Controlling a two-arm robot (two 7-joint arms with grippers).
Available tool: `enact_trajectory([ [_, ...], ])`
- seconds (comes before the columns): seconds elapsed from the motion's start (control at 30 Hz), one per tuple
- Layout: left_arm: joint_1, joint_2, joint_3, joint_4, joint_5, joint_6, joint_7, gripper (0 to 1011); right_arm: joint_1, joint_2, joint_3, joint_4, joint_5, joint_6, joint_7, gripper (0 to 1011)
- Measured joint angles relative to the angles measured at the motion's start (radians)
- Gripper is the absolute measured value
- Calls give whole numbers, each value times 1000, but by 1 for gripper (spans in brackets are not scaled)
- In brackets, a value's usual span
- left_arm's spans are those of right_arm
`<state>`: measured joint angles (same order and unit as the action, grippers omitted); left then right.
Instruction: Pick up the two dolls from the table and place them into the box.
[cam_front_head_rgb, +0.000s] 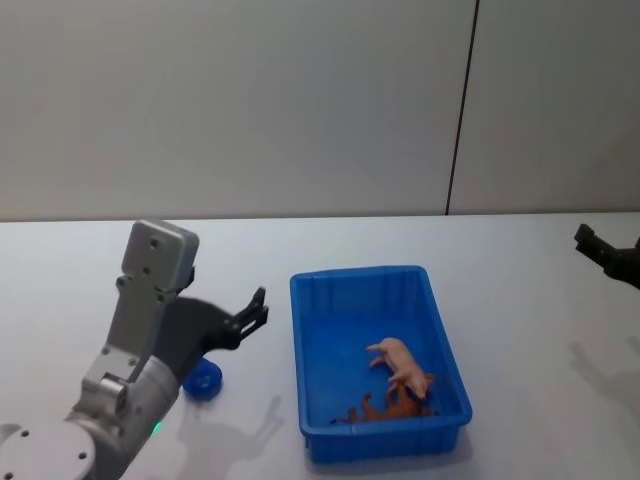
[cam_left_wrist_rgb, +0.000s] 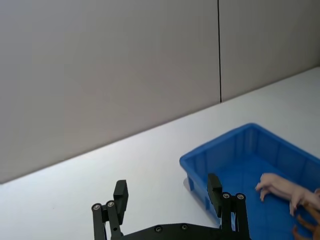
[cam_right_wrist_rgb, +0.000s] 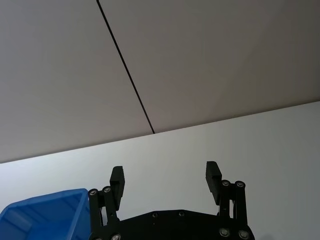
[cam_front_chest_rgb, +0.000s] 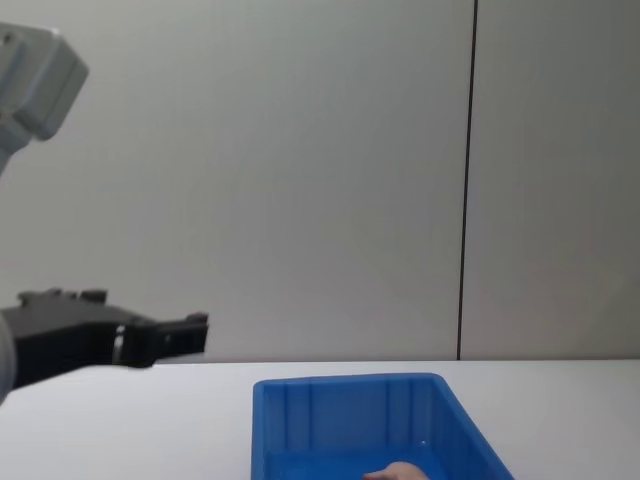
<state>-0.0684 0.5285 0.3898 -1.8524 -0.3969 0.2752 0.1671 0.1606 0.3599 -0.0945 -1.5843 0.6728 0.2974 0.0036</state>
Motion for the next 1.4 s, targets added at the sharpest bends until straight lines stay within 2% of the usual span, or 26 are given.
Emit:
enact_trajectory([
  [0.07, 19, 14, -7, -19, -31, 41, 21, 1001, -1, 0, 0, 0, 1, -1, -1, 1001],
  [0.27, 43, 32, -20, -42, -84, 120, 42, 1001, -2, 1, 1, -1, 2, -3, -2, 1001],
  [0.3, 43, 32, -20, -42, -84, 120, 42, 1001, -2, 1, 1, -1, 3, -3, -2, 1001],
  [0.57, 40, 34, -34, -24, -136, 229, 28, 1001, -2, 1, 2, -1, 4, -4, -3, 1001],
  [0.9, 9, 13, -37, 37, -143, 287, -27, 1001, -3, 2, 2, -1, 4, -5, -4, 1001],
  [1.4, -31, -22, -44, 132, -148, 311, -63, 1001, -3, 2, 2, -2, 4, -5, -4, 1001],
])
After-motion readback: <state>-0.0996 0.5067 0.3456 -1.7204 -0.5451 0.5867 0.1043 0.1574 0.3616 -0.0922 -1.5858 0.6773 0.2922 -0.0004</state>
